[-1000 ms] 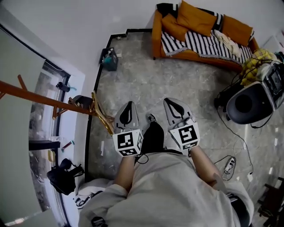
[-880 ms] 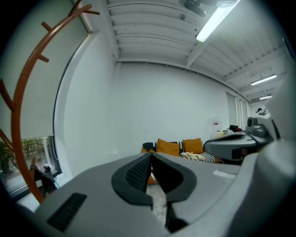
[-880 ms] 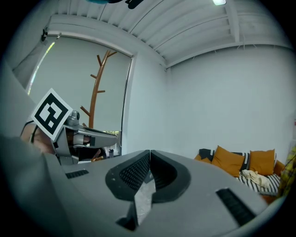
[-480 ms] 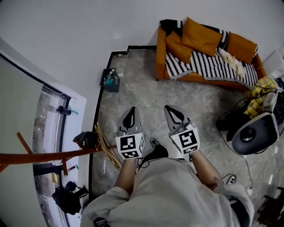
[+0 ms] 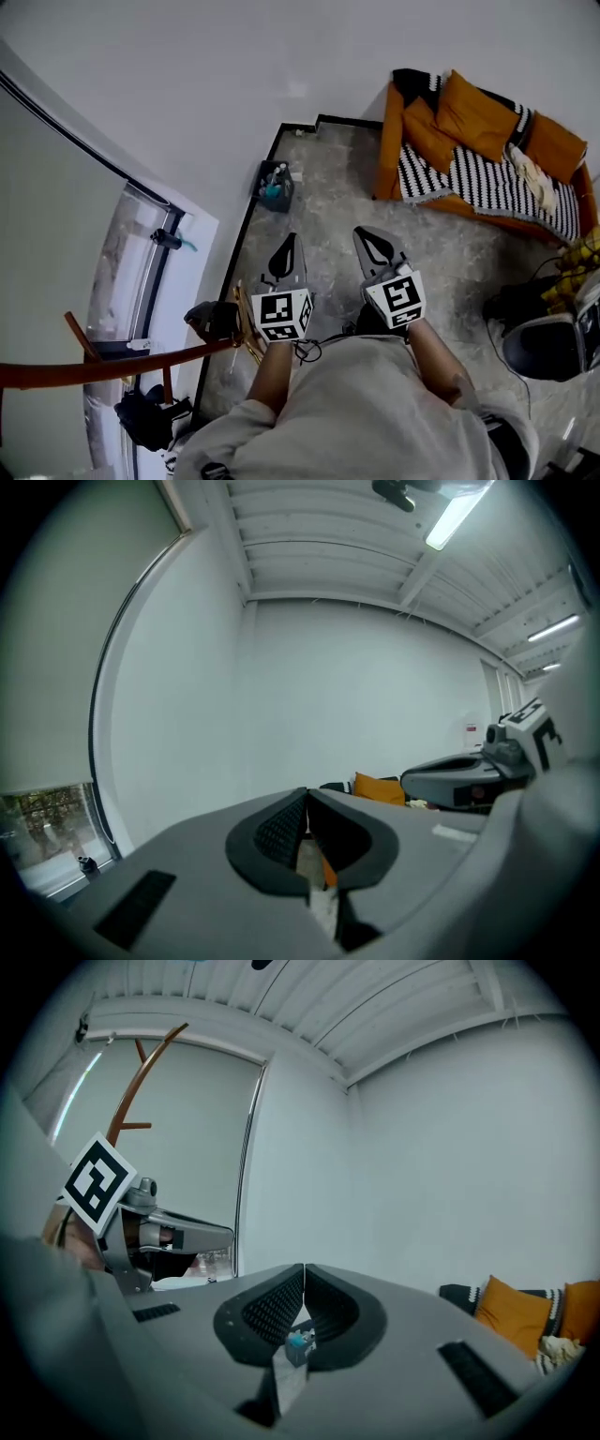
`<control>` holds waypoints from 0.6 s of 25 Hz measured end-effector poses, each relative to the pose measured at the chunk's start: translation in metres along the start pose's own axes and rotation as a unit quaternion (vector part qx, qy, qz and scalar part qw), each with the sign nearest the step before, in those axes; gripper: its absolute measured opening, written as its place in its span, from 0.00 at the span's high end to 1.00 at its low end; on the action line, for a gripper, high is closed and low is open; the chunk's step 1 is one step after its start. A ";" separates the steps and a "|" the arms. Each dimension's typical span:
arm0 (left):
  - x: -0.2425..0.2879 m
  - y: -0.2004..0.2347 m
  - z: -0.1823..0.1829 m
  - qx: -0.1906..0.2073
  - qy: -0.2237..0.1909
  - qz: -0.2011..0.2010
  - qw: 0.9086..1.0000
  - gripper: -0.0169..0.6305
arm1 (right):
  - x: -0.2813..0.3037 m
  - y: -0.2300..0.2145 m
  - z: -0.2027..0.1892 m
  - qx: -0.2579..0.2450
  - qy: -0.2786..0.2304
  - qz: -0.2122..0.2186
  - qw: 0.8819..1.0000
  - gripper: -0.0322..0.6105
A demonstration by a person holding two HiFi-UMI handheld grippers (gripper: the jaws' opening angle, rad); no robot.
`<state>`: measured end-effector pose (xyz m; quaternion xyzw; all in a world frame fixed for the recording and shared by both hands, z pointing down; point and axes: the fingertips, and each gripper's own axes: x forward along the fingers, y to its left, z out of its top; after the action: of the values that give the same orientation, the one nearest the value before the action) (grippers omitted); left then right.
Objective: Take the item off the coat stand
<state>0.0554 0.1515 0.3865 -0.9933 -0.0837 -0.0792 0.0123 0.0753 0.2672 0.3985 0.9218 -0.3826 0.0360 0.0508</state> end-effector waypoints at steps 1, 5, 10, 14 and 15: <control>0.002 0.010 -0.001 -0.001 0.001 0.009 1.000 0.95 | 0.013 0.004 0.001 -0.002 0.000 0.012 1.000 0.94; 0.007 0.053 -0.008 -0.013 0.005 0.055 0.998 0.95 | 0.059 0.021 0.000 -0.013 0.000 0.067 0.998 0.94; 0.012 0.117 -0.010 -0.038 -0.001 0.121 0.992 0.95 | 0.127 0.046 0.008 -0.030 0.002 0.139 0.990 0.94; 0.021 0.151 -0.012 -0.047 0.005 0.160 0.986 0.95 | 0.179 0.057 0.017 -0.031 0.000 0.181 0.983 0.94; 0.026 0.161 -0.013 -0.050 0.006 0.167 0.985 0.95 | 0.193 0.059 0.018 -0.029 0.000 0.190 0.981 0.94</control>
<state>0.1056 -0.0038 0.4017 -0.9921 0.0879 -0.0857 -0.0240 0.1698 0.0882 0.4046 0.8305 -0.5516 0.0340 0.0701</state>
